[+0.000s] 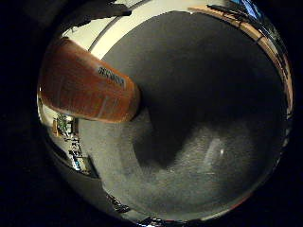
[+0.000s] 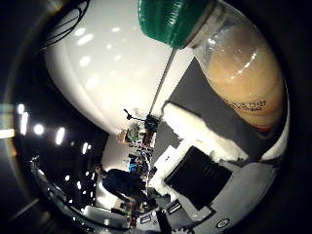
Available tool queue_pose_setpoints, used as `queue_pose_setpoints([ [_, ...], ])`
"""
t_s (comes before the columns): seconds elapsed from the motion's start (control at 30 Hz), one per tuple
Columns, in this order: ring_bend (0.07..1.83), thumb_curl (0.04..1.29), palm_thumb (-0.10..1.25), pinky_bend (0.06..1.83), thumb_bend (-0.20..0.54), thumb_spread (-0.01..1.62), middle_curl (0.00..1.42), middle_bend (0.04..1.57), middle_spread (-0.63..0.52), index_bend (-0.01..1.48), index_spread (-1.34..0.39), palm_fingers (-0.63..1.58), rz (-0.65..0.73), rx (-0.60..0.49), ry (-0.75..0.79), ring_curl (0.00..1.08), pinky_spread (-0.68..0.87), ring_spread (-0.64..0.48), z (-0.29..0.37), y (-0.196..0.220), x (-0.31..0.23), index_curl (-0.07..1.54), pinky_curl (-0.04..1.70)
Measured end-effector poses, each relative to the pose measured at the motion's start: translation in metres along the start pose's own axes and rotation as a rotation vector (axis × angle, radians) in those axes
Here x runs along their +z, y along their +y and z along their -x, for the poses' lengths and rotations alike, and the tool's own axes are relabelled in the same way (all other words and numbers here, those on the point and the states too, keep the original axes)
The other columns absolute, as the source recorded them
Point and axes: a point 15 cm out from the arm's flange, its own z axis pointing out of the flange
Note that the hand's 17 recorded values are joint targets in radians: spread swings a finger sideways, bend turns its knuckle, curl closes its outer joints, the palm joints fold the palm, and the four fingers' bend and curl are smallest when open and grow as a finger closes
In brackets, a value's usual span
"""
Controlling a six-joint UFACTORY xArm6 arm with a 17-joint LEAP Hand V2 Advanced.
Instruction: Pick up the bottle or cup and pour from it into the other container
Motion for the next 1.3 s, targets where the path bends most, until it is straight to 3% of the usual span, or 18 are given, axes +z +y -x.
queue_pose_setpoints([
  [0.27, 1.07, 0.43, 0.80, 1.10, -0.011, 1.03, 0.51, 0.76, -0.13, 0.29, -0.28, 1.09, 0.015, -0.002, -0.053, 0.31, -0.20, -0.14, 0.010, 0.006, 0.009, 0.49, 0.00],
  [0.4, 1.09, 0.47, 0.88, 1.15, -0.017, 0.96, 0.55, 0.83, -0.14, 0.36, -0.30, 1.15, 0.026, -0.013, -0.066, 0.35, -0.36, -0.16, 0.011, 0.008, 0.015, 0.56, 0.01],
  [0.57, 1.11, 0.51, 0.92, 1.18, -0.023, 0.88, 0.58, 0.90, -0.13, 0.48, -0.29, 1.23, 0.081, -0.021, -0.152, 0.39, -0.43, -0.16, 0.024, 0.021, 0.026, 0.64, 0.06],
  [0.77, 1.20, 0.53, 1.00, 1.27, -0.014, 0.87, 0.62, 1.07, -0.11, 0.77, -0.23, 1.34, 0.099, -0.052, -0.171, 0.46, -0.37, -0.16, 0.033, 0.022, 0.032, 0.74, 0.19],
  [0.97, 1.36, 0.63, 1.12, 1.44, -0.013, 0.77, 0.70, 1.27, -0.11, 1.01, -0.20, 1.20, 0.101, -0.085, -0.174, 0.56, -0.25, -0.18, 0.042, 0.019, 0.033, 0.81, 0.35],
  [1.3, 1.38, 0.82, 1.15, 1.47, -0.015, 0.42, 0.76, 1.38, -0.12, 1.17, -0.19, 1.09, 0.116, -0.171, -0.187, 0.67, -0.20, -0.21, 0.087, 0.010, 0.019, 0.83, 0.49],
])
